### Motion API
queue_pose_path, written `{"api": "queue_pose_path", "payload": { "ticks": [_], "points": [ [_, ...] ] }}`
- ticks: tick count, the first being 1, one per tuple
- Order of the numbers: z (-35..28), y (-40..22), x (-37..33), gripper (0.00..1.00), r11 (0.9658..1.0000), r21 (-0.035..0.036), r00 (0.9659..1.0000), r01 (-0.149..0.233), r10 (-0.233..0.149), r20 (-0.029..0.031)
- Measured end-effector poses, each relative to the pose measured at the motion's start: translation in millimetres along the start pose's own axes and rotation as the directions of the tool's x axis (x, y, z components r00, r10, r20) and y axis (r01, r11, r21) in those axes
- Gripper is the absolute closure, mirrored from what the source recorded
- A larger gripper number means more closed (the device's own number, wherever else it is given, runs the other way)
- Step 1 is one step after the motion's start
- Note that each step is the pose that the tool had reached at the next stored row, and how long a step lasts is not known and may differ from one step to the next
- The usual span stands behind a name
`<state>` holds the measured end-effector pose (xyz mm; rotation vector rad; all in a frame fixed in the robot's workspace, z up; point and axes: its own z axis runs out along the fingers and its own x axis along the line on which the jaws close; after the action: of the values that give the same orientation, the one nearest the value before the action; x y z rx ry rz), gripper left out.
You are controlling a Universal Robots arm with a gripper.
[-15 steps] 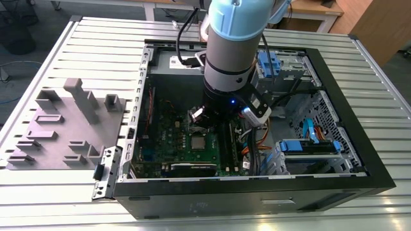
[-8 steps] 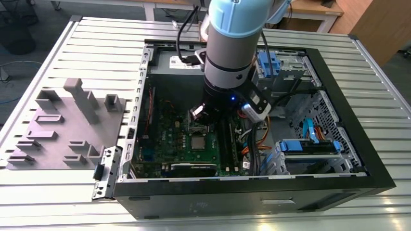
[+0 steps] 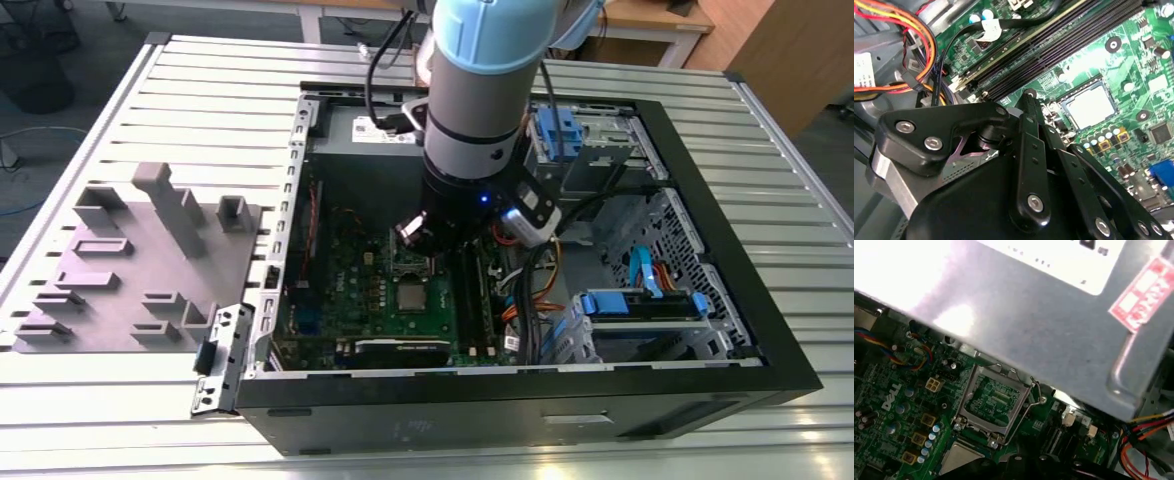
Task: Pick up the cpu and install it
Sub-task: 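Close the cpu cover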
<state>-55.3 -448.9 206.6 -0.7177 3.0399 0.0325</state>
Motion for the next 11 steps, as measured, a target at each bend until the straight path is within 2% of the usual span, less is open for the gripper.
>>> {"api": "queue_pose_path", "payload": {
  "ticks": [3, 11],
  "points": [
    [1.1, 1.7, -0.7, 0.89, 0.9998, -0.0003, 0.9998, 0.022, -0.022, -0.0001],
    [4.4, 8.6, -3.8, 0.89, 0.9987, -0.0009, 0.9987, 0.051, -0.051, -0.0001]
  ]
}}
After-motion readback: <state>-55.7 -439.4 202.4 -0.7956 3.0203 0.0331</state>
